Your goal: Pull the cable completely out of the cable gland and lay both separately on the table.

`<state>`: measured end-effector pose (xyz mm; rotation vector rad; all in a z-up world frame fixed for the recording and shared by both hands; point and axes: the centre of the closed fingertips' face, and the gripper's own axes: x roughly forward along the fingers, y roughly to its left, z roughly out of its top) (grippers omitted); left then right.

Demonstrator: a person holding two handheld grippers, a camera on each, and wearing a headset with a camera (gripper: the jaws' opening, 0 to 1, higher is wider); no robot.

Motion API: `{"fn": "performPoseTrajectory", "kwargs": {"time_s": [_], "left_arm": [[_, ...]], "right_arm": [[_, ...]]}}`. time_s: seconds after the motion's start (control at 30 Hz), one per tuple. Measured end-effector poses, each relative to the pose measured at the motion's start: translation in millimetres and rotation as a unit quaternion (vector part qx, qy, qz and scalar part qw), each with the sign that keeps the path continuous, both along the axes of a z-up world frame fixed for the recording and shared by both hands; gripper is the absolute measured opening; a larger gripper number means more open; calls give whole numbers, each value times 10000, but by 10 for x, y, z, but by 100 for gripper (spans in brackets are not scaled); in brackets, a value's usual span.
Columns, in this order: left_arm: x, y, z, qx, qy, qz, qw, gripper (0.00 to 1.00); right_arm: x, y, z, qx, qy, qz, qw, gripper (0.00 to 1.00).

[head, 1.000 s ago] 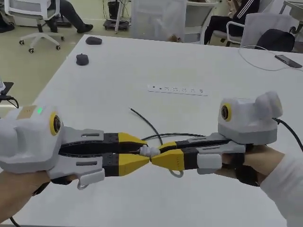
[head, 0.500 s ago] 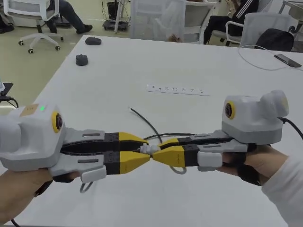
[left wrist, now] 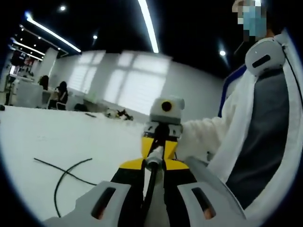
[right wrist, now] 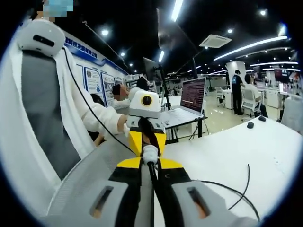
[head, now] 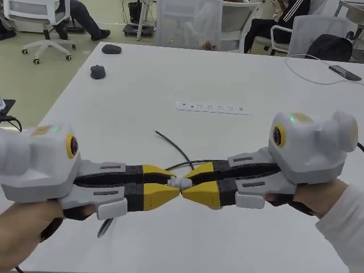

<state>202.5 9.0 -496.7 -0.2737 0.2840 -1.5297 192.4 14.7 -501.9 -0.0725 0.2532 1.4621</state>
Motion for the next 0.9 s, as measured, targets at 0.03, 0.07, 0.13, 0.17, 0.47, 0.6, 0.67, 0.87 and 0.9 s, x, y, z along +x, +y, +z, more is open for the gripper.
{"fn": "performPoseTrajectory", "kwargs": {"time_s": [0.03, 0.07, 0.13, 0.17, 0.47, 0.6, 0.67, 0.87, 0.9], "left_arm": [[-5, 2, -4, -29, 111, -17, 9999, 14], [5, 5, -14, -45, 169, -4, 9998, 14], [-1, 5, -34, -39, 282, -20, 9996, 14], [-2, 4, -43, -25, 313, -19, 9995, 14], [-53, -7, -122, 155, 290, -39, 9995, 15], [-53, -1, -72, 78, -26, 20, 10000, 15], [-32, 10, -26, 16, -252, 96, 9996, 15], [-47, 28, 94, -68, -873, 106, 9961, 15], [-57, 20, 102, -34, -1010, 88, 9948, 15]], "right_arm": [[-3, 4, -6, -23, -182, 22, 9998, 10], [-1, 7, -13, -63, -314, 25, 9995, 10], [-19, 17, -33, -143, -464, 72, 9988, 10], [-23, 21, -52, -223, -586, 95, 9980, 10], [-16, 4, -150, -371, -882, 153, 9953, 11], [5, -12, -112, 43, 415, -124, 9991, 11], [58, -32, -54, 326, 690, -279, 9967, 13], [139, -102, 129, 1157, 2095, -568, 9693, 23], [140, -112, 136, 1210, 2191, -573, 9665, 25]]}}
